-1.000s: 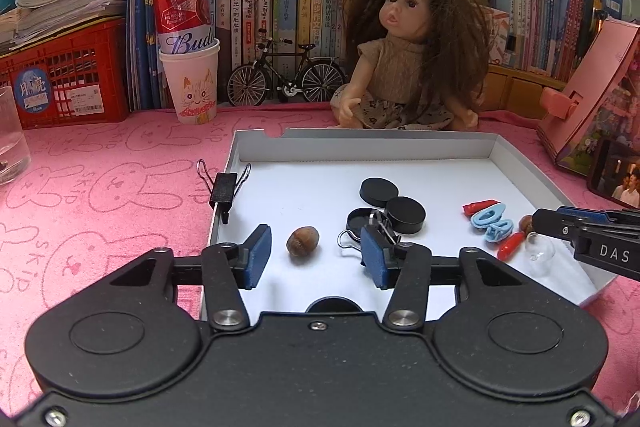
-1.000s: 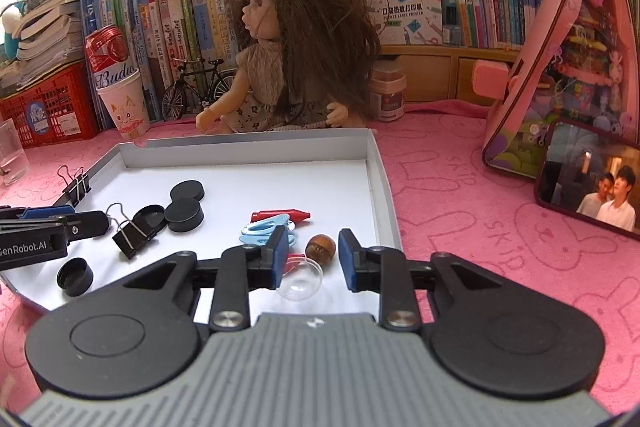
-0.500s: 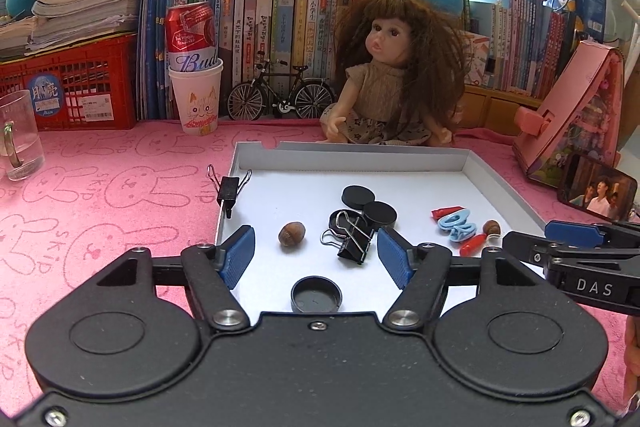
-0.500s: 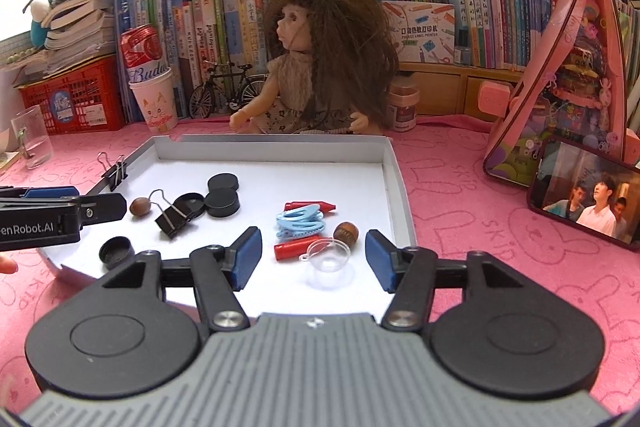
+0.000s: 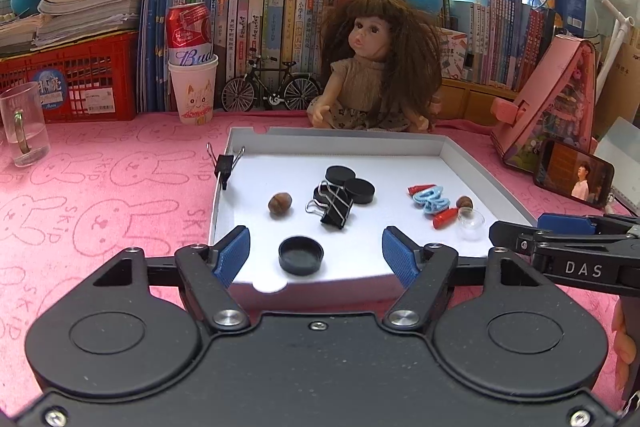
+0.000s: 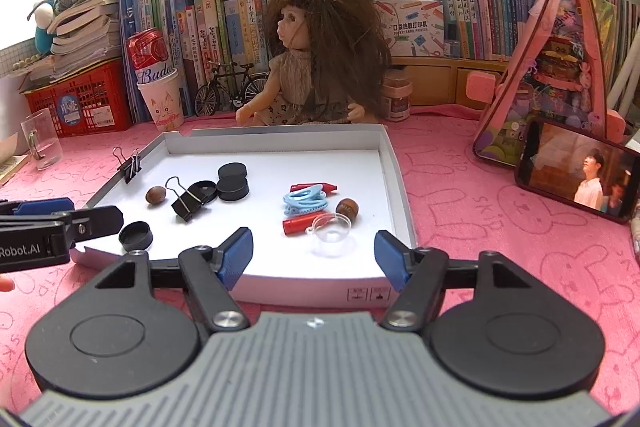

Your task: Organize rigid objects

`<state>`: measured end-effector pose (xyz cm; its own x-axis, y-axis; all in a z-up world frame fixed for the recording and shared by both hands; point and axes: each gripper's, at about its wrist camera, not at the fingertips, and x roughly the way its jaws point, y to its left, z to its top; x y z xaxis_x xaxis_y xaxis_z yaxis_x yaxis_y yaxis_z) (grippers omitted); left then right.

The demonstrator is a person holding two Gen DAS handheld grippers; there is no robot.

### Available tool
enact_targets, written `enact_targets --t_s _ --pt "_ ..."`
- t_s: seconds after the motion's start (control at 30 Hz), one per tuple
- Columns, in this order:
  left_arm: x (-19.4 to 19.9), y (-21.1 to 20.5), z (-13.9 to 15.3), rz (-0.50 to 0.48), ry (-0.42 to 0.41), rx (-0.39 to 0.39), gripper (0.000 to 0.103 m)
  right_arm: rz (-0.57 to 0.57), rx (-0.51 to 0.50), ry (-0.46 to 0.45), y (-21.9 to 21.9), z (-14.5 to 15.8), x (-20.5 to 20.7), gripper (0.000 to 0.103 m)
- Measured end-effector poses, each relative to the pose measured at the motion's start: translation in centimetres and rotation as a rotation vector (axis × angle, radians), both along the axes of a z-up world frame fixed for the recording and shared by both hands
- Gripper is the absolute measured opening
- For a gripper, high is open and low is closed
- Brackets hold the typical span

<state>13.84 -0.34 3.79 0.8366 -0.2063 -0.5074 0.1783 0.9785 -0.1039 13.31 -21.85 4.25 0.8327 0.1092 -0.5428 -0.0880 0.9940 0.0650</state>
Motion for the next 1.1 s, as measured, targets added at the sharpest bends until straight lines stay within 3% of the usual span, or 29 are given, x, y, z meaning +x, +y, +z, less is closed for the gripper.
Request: enact_targets --t_s 0.47,0.77,1.1 --pt "-3.0 0.4 -2.2 0.017 0.046 0.03 0.072 -0.011 -0.03 0.064 0.1 -2.1 -1.9 0.083" --pt "-2.6 -0.2 -3.7 0.048 0.103 0.077 0.075 -0.005 -0.039 0.107 0.3 -3.3 -1.7 0.088" --pt "-2.3 -0.7 -4.2 0.066 0.096 0.113 0.081 -0.009 -0.076 0.125 0.8 -3.5 -1.5 0.092"
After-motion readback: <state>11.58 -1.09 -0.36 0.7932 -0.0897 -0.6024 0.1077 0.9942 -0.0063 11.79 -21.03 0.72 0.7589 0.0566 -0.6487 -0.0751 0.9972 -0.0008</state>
